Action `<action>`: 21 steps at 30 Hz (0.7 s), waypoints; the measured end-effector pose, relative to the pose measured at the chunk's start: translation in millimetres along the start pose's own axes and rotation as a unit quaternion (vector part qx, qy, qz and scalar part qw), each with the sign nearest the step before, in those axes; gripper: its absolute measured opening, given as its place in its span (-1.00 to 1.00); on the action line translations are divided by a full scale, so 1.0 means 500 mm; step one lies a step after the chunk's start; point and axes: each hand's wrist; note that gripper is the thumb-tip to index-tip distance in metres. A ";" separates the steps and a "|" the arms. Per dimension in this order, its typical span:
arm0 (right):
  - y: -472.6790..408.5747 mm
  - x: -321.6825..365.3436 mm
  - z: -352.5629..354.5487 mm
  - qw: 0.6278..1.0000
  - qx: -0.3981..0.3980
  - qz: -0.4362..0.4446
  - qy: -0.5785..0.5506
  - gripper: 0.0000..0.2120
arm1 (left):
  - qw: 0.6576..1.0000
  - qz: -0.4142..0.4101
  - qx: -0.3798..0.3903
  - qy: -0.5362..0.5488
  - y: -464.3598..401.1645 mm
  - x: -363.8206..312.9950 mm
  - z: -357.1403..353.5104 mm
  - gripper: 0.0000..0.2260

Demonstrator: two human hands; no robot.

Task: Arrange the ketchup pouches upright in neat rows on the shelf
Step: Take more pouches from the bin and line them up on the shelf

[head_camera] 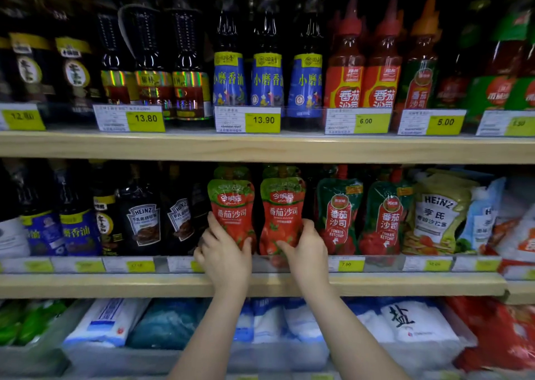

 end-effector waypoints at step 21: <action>0.001 -0.003 -0.006 0.999 -0.005 -0.014 -0.032 -0.46 | 0.999 -0.015 -0.040 -0.020 -0.004 0.000 -0.015 -0.21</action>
Point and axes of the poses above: each hand's wrist, its own y-axis away from the middle knuckle, its own z-axis out of the back of the hand, x = y × z, and after that the axes turned 4 degrees about -z, right-handed
